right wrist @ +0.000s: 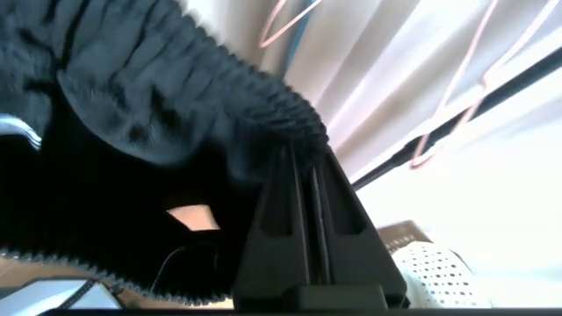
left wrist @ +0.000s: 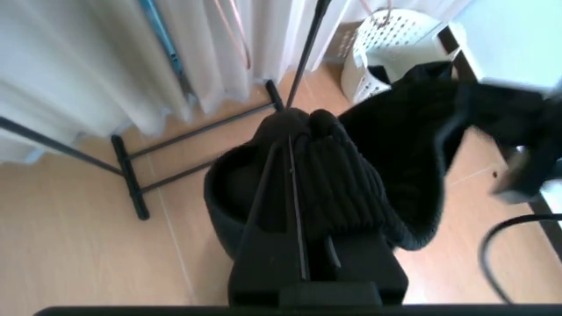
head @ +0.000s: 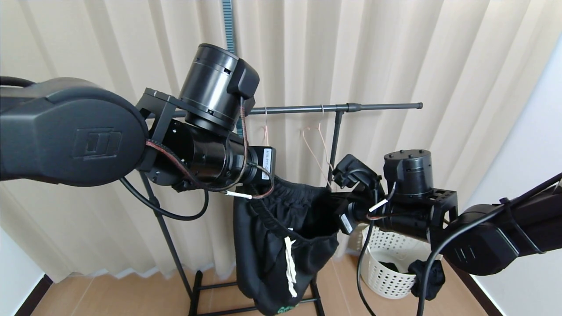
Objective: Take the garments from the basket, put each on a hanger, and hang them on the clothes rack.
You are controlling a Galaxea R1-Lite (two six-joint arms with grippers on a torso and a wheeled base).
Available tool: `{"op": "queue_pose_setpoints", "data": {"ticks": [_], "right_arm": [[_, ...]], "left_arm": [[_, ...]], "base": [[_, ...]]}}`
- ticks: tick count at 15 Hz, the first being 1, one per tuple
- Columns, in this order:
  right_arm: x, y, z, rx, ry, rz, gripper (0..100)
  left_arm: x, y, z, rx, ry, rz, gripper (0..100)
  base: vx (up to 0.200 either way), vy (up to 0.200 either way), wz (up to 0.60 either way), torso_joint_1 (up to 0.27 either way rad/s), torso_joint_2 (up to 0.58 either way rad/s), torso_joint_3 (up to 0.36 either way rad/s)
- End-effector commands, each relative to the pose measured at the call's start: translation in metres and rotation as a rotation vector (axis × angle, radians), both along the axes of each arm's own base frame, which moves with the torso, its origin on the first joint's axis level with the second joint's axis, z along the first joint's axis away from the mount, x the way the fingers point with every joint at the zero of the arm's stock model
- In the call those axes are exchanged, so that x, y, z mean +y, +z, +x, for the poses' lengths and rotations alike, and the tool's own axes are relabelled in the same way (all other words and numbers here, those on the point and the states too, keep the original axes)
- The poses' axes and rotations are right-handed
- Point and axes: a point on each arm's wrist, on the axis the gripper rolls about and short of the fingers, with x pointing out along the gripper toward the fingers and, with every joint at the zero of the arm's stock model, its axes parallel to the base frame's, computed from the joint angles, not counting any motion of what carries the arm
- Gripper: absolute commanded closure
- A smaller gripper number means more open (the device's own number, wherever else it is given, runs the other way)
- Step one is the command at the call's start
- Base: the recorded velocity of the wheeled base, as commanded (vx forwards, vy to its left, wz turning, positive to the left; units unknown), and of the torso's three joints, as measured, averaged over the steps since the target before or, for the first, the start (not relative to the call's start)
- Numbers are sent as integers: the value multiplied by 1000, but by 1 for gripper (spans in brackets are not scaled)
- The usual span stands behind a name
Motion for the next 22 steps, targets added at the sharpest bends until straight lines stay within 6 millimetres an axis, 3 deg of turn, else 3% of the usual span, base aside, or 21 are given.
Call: {"op": "queue_pose_setpoints", "data": {"ticks": [1,3,6,7,14,16,18,22], "right_arm": [[-8,20,-5,-52,-25,23,100],[-19,41,-13,-104,-55,47,100],[-30,54,-15,-140,-82,62,100],[-32,56,-15,-146,-87,64,100],[-42,57,-11,-198,-166,-19,100],[-44,57,-10,-204,-188,-28,100],[-55,57,-9,-244,-231,-113,100],[-55,57,-10,-243,-231,-116,100]], "left_arm": [[0,-14,6,34,14,27,100],[-3,-32,8,79,12,66,100],[-5,-39,10,93,10,84,100],[-6,-39,9,93,7,84,0],[1,-39,1,136,-119,67,0],[5,-40,6,138,-129,76,0],[6,-56,20,155,-100,139,0],[0,-64,30,131,-32,178,0]], "base": [[0,0,0,0,0,0],[0,0,0,0,0,0],[0,0,0,0,0,0],[0,0,0,0,0,0],[0,0,0,0,0,0],[0,0,0,0,0,0],[0,0,0,0,0,0],[50,-50,0,1,2,1]]}}
